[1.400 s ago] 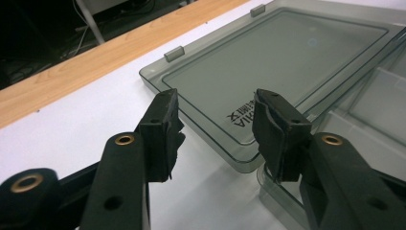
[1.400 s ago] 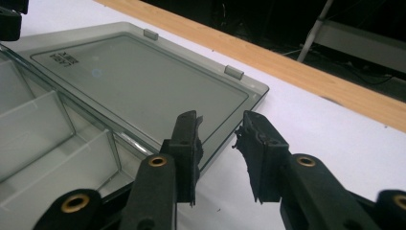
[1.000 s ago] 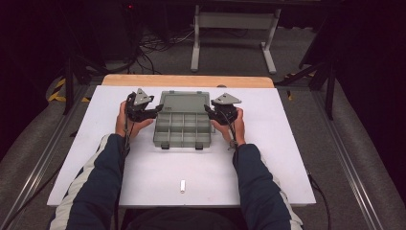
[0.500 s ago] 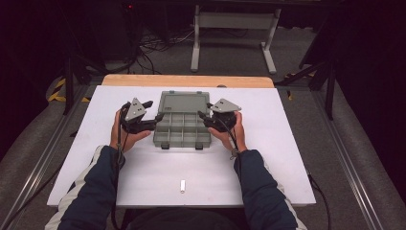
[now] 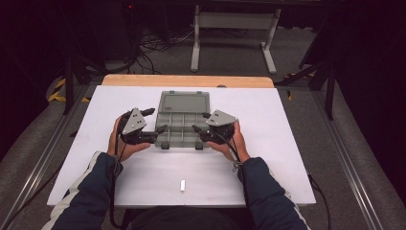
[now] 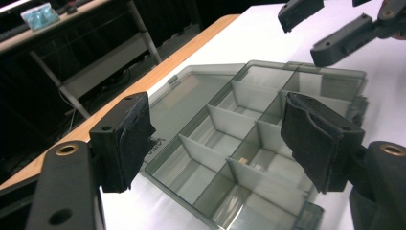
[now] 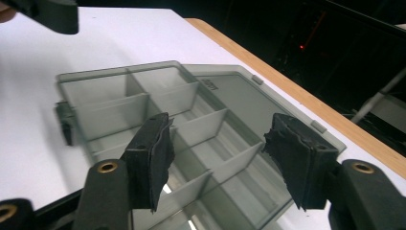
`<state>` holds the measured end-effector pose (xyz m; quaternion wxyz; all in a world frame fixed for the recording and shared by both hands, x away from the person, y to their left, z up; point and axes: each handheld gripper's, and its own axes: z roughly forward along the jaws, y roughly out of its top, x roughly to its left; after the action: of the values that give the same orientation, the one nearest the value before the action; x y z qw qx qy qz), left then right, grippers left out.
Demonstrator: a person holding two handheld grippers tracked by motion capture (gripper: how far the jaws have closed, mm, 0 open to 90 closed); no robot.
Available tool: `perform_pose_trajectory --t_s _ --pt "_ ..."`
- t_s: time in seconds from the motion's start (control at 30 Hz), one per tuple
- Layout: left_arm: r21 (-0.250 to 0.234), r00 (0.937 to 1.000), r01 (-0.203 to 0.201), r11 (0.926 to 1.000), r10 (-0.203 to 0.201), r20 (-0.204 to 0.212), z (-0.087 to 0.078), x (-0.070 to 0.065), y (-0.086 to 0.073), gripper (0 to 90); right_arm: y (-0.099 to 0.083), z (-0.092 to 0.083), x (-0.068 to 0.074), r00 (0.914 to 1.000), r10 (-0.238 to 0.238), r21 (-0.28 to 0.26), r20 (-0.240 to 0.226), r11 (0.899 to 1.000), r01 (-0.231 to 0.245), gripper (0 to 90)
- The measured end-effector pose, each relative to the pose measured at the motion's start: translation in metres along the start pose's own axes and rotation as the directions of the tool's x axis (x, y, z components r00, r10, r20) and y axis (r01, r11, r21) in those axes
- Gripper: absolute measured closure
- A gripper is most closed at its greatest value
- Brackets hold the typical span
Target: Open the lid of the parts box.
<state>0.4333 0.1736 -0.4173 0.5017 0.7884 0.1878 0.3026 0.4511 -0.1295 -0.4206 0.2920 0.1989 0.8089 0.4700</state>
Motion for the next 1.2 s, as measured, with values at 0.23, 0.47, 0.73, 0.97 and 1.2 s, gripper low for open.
perform_pose_trajectory --t_s 0.23,0.47,0.73,0.97,1.2 --pt "0.0 0.9992 -0.031 0.9995 0.031 0.024 -0.008 -0.015 0.001 25.9 0.002 -0.013 0.009 1.0 -0.009 -0.026 0.004 1.0 0.009 36.4" --pt "-0.032 0.9985 -0.027 0.9991 0.029 0.046 -0.02 -0.024 0.001 24.4 0.002 -0.021 0.019 0.999 -0.038 -0.023 -0.023 0.999 0.037 32.3" --pt "-0.034 0.9972 -0.039 0.9986 0.042 0.063 -0.028 -0.03 -0.003 22.8 0.0 -0.029 0.026 0.9975 -0.055 -0.004 -0.043 0.998 0.055 29.0" --pt "-0.033 0.9961 -0.056 0.9979 0.058 0.066 -0.04 -0.033 -0.01 20.8 -0.003 -0.037 0.03 0.9968 -0.054 -0.002 -0.059 0.999 0.054 26.8" --pt "-0.037 0.9961 -0.058 0.9976 0.061 0.065 -0.05 -0.036 -0.017 18.0 -0.007 -0.043 0.036 0.9952 -0.063 0.012 -0.075 0.998 0.064 23.4"
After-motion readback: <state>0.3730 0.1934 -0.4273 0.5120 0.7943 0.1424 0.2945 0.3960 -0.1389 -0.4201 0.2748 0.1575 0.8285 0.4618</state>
